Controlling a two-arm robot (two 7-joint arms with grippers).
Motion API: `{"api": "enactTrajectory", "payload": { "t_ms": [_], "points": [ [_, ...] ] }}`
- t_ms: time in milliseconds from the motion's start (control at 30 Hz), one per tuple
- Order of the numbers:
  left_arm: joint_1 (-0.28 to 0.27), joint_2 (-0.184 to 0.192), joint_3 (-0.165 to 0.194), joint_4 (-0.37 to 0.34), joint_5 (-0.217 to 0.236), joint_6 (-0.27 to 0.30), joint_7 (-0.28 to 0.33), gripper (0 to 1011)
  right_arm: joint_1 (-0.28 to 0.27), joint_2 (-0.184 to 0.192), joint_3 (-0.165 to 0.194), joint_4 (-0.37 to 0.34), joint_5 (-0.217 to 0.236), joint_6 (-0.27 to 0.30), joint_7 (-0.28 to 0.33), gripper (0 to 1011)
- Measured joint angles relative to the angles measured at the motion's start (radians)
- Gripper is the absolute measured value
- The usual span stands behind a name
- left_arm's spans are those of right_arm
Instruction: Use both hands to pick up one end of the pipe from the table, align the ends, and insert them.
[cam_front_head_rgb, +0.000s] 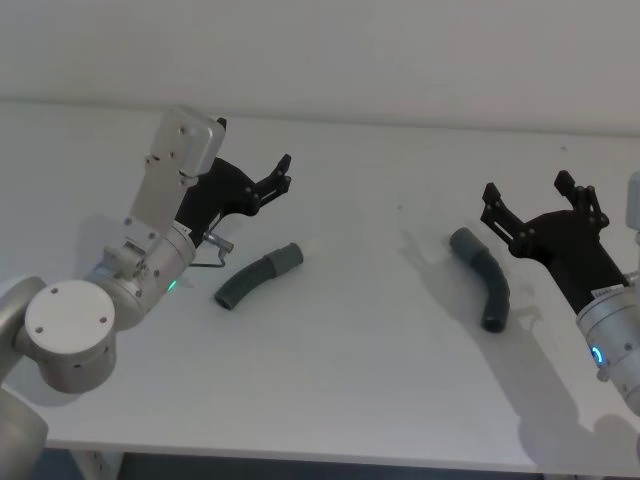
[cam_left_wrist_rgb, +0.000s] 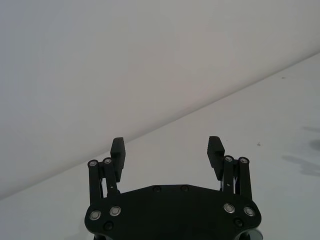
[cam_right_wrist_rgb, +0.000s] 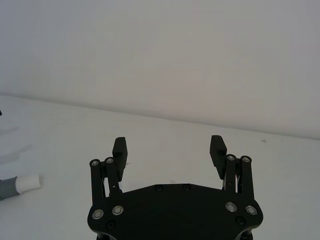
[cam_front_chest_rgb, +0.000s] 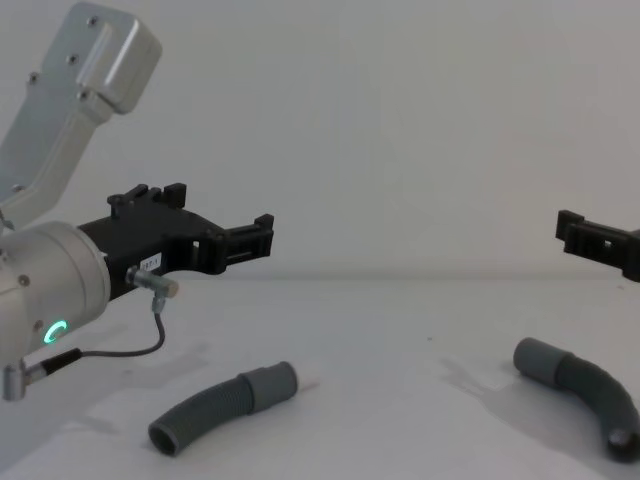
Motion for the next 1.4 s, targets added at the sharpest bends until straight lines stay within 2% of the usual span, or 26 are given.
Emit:
{"api": "enactTrajectory", "payload": {
  "t_ms": [1400],
  "points": [
    [0.0, 0.0, 0.001, 0.001, -0.001, 0.0, 0.0, 1001, 0.0, 0.0, 0.0, 0.0, 0.0, 0.0, 0.0, 1004]
  ]
}}
